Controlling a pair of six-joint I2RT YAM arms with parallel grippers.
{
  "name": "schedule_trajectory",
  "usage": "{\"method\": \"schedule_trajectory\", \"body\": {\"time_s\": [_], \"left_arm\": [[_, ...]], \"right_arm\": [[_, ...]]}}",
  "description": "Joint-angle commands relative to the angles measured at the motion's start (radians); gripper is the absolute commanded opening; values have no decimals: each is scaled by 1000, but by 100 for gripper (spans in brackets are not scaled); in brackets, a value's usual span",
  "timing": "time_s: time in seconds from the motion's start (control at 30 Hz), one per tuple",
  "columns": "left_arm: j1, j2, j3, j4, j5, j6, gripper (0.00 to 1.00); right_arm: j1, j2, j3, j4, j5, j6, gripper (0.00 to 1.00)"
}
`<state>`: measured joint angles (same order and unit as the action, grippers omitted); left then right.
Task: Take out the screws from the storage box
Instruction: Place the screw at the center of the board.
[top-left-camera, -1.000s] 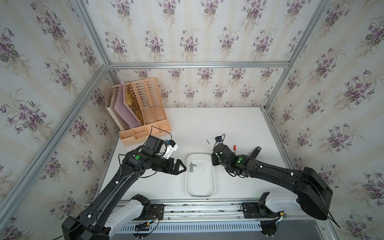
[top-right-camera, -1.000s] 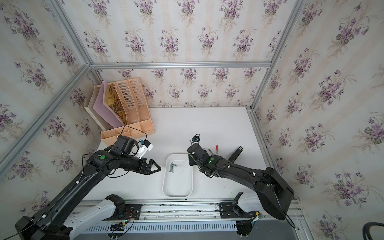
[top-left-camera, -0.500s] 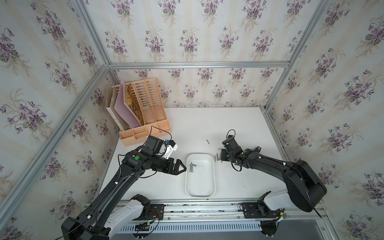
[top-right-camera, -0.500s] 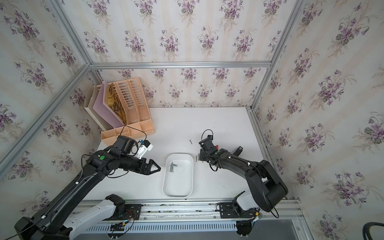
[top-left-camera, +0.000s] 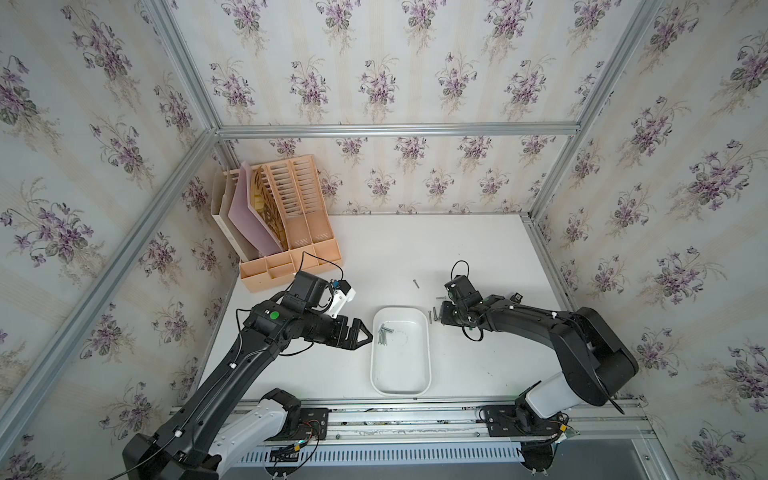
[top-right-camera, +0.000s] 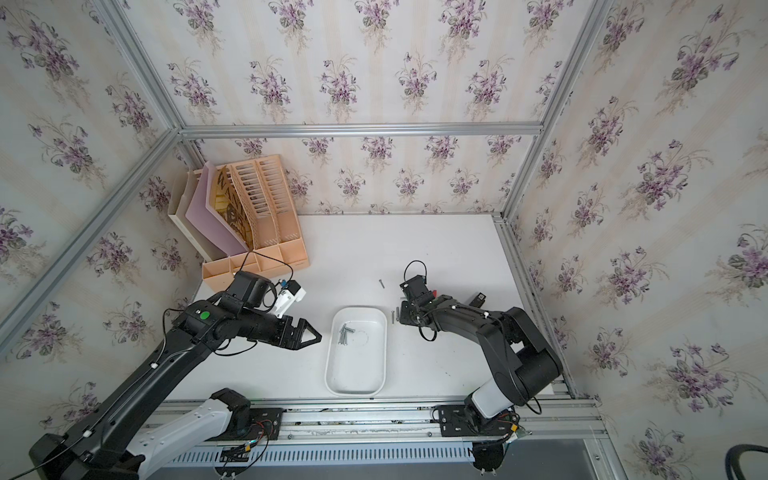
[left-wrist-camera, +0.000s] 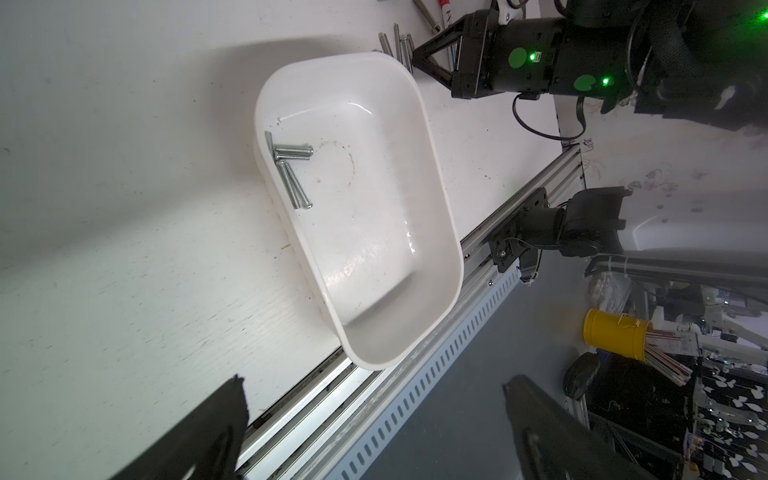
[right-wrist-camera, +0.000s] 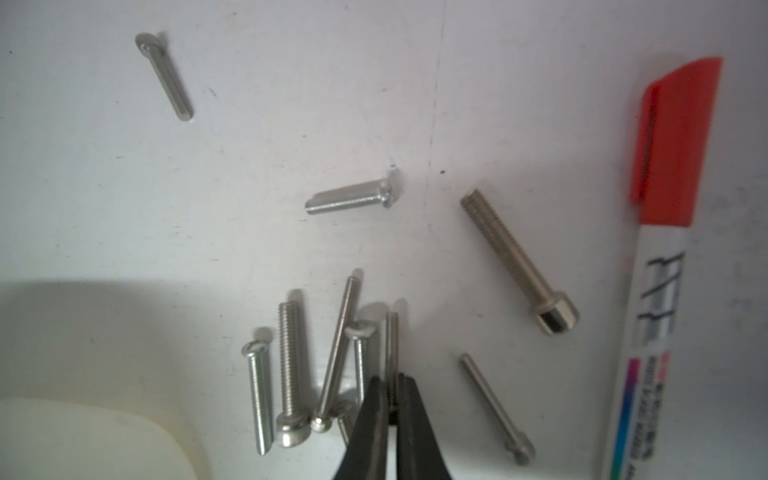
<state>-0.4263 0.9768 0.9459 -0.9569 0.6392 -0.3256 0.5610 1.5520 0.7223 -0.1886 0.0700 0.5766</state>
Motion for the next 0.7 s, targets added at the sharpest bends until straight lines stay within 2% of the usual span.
{"method": "schedule_trajectory", "body": {"time_s": [0.0,0.37,0.53,0.67], "left_arm": [[0,1,2,-2,-2,2,99],[0,2,2,-2,-2,3,99],[0,0,2,-1,-2,3,99],[0,4,2,-1,-1,3,99]], "right_arm": [[-2,3,4,-13,2,5,0],[-3,-35,-7,-13,22,5,20],[-2,-66,-14,-9,17,0,20],[-1,-160,-57,46,-19,-13,18]]}}
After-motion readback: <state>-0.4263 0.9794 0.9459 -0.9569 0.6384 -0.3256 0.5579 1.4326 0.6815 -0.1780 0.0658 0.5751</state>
